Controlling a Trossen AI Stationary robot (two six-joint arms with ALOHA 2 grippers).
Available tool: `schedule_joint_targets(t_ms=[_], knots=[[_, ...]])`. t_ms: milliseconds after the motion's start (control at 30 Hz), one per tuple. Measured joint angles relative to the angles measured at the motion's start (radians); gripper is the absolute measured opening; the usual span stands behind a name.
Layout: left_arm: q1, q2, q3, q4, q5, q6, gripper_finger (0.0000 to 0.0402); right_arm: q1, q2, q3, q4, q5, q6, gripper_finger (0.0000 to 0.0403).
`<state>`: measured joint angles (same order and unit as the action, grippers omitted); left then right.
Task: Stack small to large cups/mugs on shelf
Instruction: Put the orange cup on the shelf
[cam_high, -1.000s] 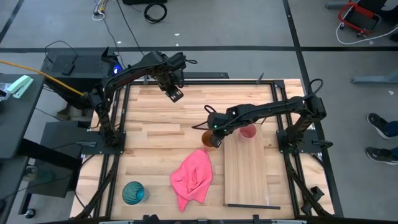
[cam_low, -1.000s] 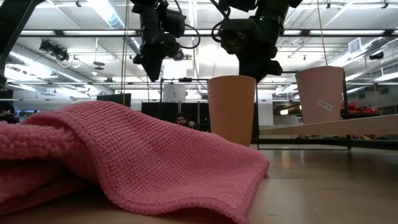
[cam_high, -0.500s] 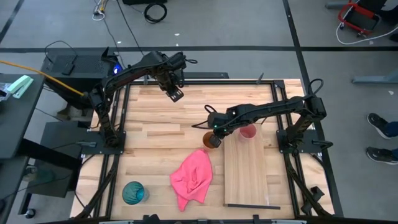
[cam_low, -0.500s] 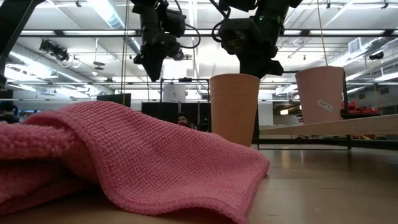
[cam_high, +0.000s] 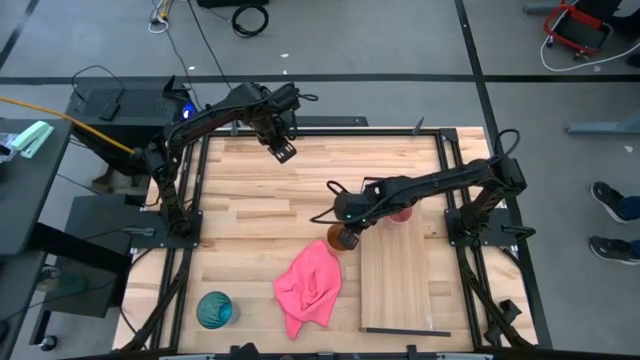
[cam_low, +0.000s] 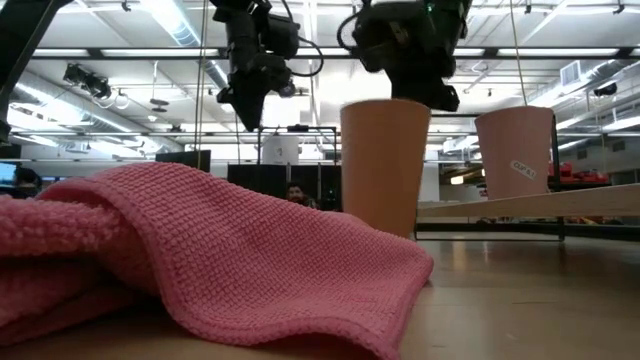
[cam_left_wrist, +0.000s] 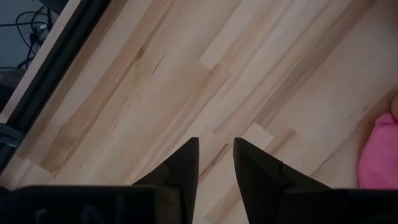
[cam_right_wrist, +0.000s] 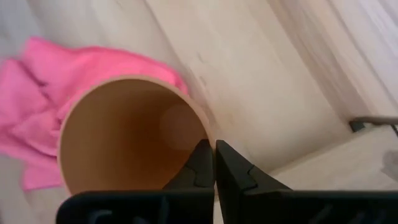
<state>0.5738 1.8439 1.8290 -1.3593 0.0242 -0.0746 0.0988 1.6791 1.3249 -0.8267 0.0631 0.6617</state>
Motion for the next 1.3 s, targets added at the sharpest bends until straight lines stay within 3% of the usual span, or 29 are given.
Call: schedule_joint_targets(t_ms=[233,700,867,1300], knots=[[0.000,0.000,0.000,0.003,0.000,0.000,0.0107,0.005,0.000,0.170,-0.140,0.061,-0.048,0.0002],[0.000,0.000,0.000,0.003,0.000,0.000,0.0107,-0.007,-0.002,0.627,-0.753,0.131,-0.062,0.0002],[0.000,0.000,0.000,0.016,0.000,0.006,0.0107,0.055,-0.065,0.607,-0.744,0.135,0.019,0.0002],[0.000,0.001,0.000,0.033,0.000,0.008,0.0107,0.371,-0.323,0.229,-0.745,0.126,0.532,0.0002]])
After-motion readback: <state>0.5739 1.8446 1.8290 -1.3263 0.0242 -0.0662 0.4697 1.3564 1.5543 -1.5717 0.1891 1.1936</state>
